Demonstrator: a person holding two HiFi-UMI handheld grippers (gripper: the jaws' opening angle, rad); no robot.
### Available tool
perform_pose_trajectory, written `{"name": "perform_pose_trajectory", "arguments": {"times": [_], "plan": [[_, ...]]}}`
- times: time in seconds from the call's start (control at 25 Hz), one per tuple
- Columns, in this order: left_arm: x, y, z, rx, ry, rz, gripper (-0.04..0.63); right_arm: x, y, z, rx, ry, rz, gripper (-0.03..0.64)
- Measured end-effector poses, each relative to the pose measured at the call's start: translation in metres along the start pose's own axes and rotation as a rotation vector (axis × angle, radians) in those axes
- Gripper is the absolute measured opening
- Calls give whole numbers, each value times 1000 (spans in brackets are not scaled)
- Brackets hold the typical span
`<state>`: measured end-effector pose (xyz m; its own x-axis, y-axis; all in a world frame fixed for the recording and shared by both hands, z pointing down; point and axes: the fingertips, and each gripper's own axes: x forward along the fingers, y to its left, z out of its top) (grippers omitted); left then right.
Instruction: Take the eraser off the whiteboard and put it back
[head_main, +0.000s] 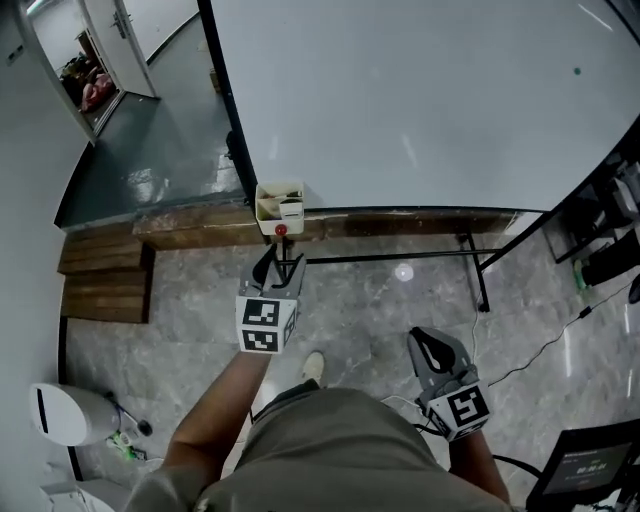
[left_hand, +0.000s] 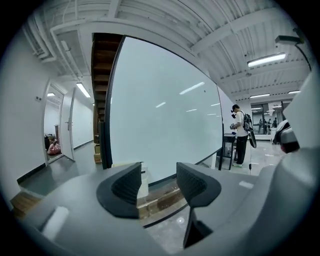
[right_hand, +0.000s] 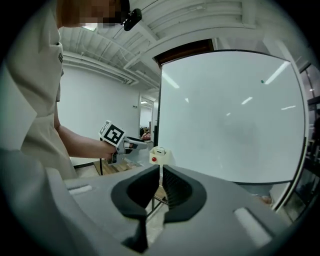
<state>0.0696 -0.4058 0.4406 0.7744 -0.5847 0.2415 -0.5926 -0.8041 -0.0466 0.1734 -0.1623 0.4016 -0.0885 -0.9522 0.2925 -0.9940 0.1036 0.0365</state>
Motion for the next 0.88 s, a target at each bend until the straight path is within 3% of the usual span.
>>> {"name": "perform_pose_trajectory", "arguments": {"times": [0.2,0.48,0.88], "plan": [[69,30,-13,45,50,53,246,23,-10,1,19,39,-48,11],[126,57,-35,44,95,142,290,36,-19,-2,49,79,-109,11],[159,64,-49,33,114,173,298,37,-43,-7,68,120,-177,11]]}}
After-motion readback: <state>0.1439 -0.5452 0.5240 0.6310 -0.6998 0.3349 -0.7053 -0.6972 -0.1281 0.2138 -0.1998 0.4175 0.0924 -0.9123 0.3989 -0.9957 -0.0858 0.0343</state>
